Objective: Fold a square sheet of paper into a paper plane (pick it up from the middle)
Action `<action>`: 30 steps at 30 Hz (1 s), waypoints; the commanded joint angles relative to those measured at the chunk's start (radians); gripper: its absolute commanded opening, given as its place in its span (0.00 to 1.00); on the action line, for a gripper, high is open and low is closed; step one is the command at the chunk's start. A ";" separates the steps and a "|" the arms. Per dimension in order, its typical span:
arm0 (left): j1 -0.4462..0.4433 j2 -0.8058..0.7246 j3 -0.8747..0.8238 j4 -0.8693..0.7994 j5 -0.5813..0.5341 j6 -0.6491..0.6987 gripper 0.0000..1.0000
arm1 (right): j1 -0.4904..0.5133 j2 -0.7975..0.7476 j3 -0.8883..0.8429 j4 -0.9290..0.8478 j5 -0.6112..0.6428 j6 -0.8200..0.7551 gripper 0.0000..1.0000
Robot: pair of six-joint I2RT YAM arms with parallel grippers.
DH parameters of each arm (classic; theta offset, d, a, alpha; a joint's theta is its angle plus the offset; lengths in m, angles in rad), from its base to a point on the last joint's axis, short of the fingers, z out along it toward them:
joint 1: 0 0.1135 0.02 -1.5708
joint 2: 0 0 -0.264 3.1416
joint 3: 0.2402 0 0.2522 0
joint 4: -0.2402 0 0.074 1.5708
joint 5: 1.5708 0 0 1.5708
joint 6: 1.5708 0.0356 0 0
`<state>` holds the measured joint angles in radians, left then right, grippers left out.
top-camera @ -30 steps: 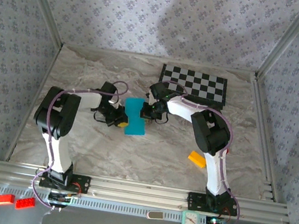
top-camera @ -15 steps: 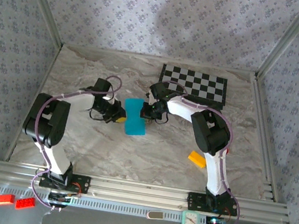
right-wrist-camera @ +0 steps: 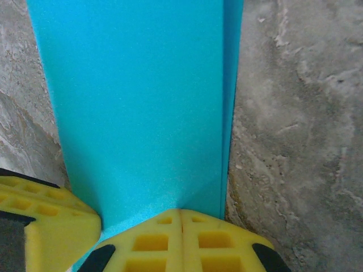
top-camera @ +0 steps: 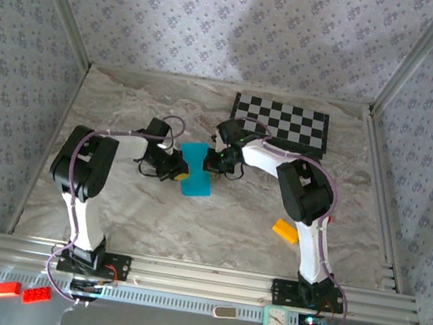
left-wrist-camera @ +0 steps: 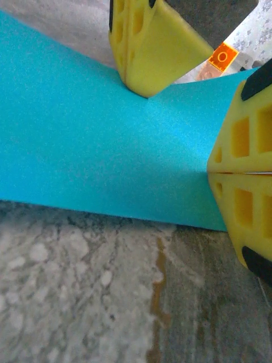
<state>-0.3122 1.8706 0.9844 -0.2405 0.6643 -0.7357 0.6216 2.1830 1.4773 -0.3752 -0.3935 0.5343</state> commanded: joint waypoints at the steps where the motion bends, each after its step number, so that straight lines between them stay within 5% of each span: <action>1: 0.043 0.012 -0.058 -0.045 -0.036 0.063 0.08 | -0.036 0.168 -0.106 -0.261 0.270 -0.003 0.03; 9: 0.136 -0.097 -0.060 -0.120 0.076 0.123 0.10 | -0.033 0.168 -0.106 -0.263 0.277 -0.001 0.03; 13: 0.094 -0.131 -0.040 -0.066 0.128 0.046 0.10 | -0.034 0.168 -0.106 -0.265 0.278 0.001 0.03; 20: -0.042 -0.100 -0.025 -0.016 0.052 -0.031 0.10 | -0.031 0.168 -0.107 -0.268 0.281 0.003 0.03; 30: -0.080 -0.046 -0.060 -0.091 -0.019 0.028 0.09 | -0.031 0.168 -0.104 -0.268 0.281 -0.002 0.03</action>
<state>-0.3889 1.8076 0.9390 -0.2840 0.6777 -0.7418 0.6216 2.1834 1.4773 -0.3756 -0.3927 0.5343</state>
